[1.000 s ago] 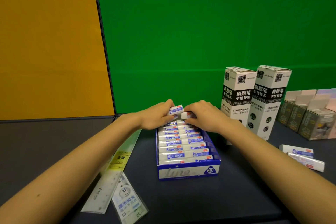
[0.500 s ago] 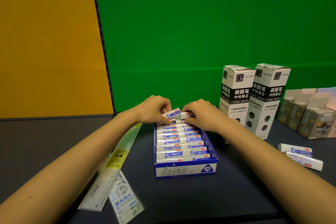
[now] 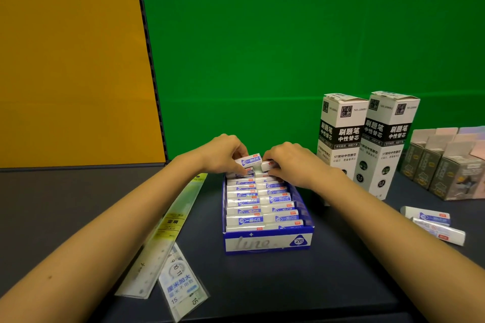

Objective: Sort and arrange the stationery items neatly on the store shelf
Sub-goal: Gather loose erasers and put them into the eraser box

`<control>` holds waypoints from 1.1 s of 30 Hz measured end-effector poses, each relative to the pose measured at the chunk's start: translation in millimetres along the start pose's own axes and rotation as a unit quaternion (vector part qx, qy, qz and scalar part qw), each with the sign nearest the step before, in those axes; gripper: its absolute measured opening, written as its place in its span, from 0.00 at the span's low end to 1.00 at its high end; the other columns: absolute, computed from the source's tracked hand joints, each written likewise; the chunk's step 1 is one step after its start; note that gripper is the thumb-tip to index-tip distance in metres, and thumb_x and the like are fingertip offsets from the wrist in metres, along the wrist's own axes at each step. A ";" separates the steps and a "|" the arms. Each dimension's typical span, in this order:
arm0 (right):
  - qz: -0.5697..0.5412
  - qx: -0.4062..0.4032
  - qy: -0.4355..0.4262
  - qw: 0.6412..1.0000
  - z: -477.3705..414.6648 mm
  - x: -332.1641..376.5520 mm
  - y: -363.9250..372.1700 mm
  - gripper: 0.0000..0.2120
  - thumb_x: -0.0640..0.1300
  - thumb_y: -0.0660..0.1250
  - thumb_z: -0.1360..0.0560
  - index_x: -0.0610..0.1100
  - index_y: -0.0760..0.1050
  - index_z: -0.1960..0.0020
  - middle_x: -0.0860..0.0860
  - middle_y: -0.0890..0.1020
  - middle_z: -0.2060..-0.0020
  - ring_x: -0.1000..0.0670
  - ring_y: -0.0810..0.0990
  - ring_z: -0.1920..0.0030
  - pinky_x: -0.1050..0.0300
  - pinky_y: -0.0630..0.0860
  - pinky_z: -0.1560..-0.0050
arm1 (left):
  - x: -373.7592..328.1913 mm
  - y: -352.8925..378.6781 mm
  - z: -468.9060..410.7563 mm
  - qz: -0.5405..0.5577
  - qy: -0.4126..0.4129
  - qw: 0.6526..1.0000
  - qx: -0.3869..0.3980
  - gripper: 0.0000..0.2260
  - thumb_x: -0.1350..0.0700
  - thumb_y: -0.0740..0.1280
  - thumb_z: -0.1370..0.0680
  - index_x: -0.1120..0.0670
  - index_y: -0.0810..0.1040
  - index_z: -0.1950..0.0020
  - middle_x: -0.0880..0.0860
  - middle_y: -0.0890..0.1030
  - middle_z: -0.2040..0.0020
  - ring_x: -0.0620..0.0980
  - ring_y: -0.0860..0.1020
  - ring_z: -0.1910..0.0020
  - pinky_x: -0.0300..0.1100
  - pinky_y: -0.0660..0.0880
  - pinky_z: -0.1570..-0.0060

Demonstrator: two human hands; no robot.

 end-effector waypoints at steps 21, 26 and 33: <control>0.120 -0.022 -0.048 0.991 7.7 9.5 -10.8 0.11 0.41 0.58 0.23 0.41 0.72 0.42 0.44 0.76 0.46 0.42 0.75 0.45 0.51 0.70 0.53 | 0.4 -13.3 7.3 -0.032 -0.011 0.999 -0.017 0.11 0.56 0.70 0.28 0.59 0.81 0.48 0.54 0.82 0.55 0.49 0.74 0.60 0.38 0.68 0.64; 0.028 0.050 -0.038 0.998 11.5 9.6 -1.8 0.17 0.49 0.52 0.20 0.40 0.69 0.38 0.44 0.73 0.46 0.44 0.73 0.43 0.51 0.68 0.44 | 1.4 -5.2 23.4 -0.015 -0.026 0.999 0.044 0.06 0.54 0.59 0.21 0.57 0.69 0.50 0.51 0.71 0.59 0.50 0.68 0.58 0.39 0.64 0.64; -0.004 0.070 -0.036 0.997 14.9 7.0 3.2 0.17 0.48 0.55 0.21 0.46 0.68 0.34 0.46 0.76 0.40 0.45 0.71 0.39 0.49 0.66 0.38 | 6.0 7.3 32.6 0.044 -0.060 0.996 0.039 0.11 0.54 0.50 0.18 0.53 0.63 0.61 0.48 0.66 0.63 0.47 0.65 0.62 0.35 0.64 0.62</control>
Point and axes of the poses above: each hand's wrist, its own z-axis away from the middle knuckle, its own y-axis out of the palm, x = y × z, the point moved 10 cm from there along -z, towards the middle knuckle
